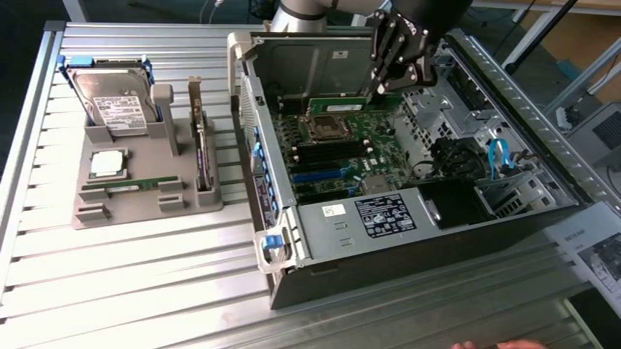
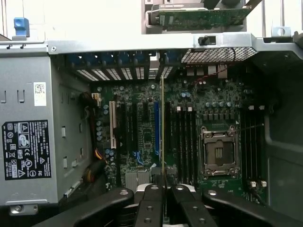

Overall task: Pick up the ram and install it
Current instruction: 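Pick up the ram and move it above insertion slot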

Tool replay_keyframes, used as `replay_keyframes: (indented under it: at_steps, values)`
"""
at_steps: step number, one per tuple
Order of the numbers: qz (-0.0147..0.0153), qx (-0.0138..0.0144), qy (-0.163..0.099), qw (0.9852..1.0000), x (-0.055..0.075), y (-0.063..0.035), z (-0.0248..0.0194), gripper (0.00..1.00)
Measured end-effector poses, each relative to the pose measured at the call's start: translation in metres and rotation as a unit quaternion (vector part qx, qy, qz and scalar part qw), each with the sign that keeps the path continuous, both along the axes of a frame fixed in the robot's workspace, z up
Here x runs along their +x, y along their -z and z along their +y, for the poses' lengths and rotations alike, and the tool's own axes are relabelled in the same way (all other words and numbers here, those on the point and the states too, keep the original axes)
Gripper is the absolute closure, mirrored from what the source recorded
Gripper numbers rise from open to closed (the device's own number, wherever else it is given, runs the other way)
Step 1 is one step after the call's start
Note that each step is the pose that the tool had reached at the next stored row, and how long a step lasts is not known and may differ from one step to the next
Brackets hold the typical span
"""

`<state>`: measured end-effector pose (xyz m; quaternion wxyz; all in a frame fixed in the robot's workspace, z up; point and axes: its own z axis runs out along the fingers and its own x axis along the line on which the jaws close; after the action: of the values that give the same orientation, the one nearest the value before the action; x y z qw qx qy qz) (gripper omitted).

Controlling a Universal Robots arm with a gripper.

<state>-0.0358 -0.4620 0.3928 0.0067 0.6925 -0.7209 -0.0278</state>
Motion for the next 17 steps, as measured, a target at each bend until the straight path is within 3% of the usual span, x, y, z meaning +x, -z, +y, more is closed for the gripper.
replay_keyframes:
  at_steps: [8,15,17]
  values:
    - [-0.0001,0.0,0.0,1.0,0.0022,0.0,0.0,0.88]
    - [-0.0056,0.0001,-0.003,1.0,0.0018,0.0,0.0,0.88]
    - [-0.0057,0.0001,-0.003,1.0,0.0018,0.0,0.0,0.88]
